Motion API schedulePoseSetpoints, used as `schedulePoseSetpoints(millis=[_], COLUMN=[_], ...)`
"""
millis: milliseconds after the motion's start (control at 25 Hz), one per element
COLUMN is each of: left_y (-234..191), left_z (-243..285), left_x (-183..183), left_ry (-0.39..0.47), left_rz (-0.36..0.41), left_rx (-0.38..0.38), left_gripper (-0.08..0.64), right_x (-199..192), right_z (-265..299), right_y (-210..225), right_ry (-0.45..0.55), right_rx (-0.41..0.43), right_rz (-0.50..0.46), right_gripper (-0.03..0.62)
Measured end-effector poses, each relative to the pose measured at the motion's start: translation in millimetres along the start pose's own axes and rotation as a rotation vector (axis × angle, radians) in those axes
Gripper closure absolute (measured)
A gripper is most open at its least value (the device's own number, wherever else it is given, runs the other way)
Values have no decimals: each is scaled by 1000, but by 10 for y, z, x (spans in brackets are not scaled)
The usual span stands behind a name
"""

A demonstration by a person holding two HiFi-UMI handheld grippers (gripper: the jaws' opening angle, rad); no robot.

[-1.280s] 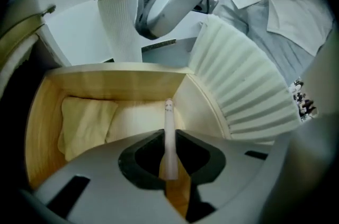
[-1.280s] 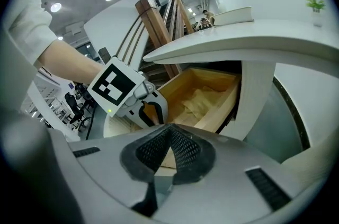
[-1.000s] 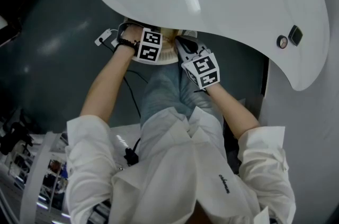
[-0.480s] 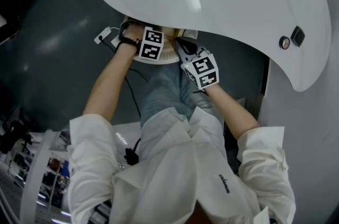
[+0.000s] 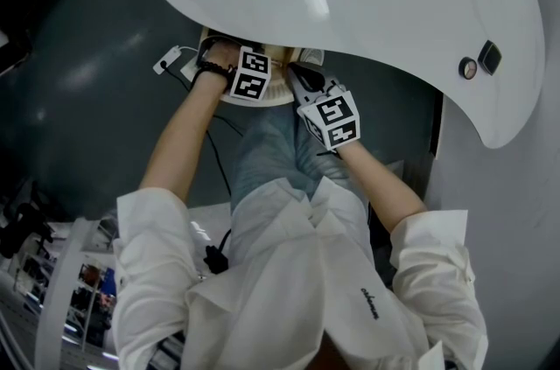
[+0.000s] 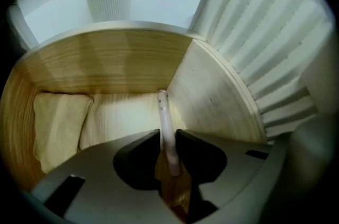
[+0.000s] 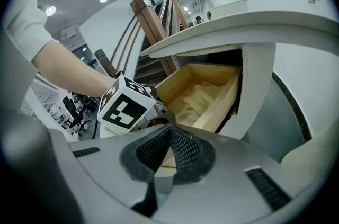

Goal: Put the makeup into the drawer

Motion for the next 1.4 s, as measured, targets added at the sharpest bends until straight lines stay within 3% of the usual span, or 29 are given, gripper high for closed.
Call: schedulePoseSetpoints(millis=[320,440,560,640,760,920,1040,1160,1320,1400], left_y=[39,95,166,250,402,568,683,786,929,1024], left_z=[-363,-666,-1056,-1365,-1867,-2675,-3293,-3880,-4557,-4829], left_x=[-19,-56,-112,-139,-142,-116,-92,-72,-33,-23], left_ry=[56,92,162,243,408,644,776,889,1004,1117], left_rz=[30,52,24,-32,-175,-406,-519,-565,-561,-618], left_rx=[58,118,197,253,367,574,733,878,1047,1109], left_gripper=[437,464,504,519,523,525,525,525,525,525], right_x=[104,242,412,531,706,933,1062,1185,1276,1272], right_z=[-203,-400,-679,-911,-1308,-1895,-2332,-2758,-3294,-3513], right_y=[-63,-133,-195,-238,-271,-313,-349,-374,-360,-339], right_ry=[37,73,133,181,265,398,485,569,689,727], right_rx=[-13,-20,-28,-42,-89,-163,-215,-273,-370,-408], right_rz=[-18,-28,-44,-51,-35,3,29,35,49,59], right_gripper=[575,575,575,575,575,575,575,575,575,575])
Point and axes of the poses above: the fingertips, and each gripper's own axes: z forward along the fingers, y to its right, x out of its top, the point moved 10 cm from there along -z, backward along the fingers, and after that the axes turned 8 degrees about -y, right-handed, at the moved point
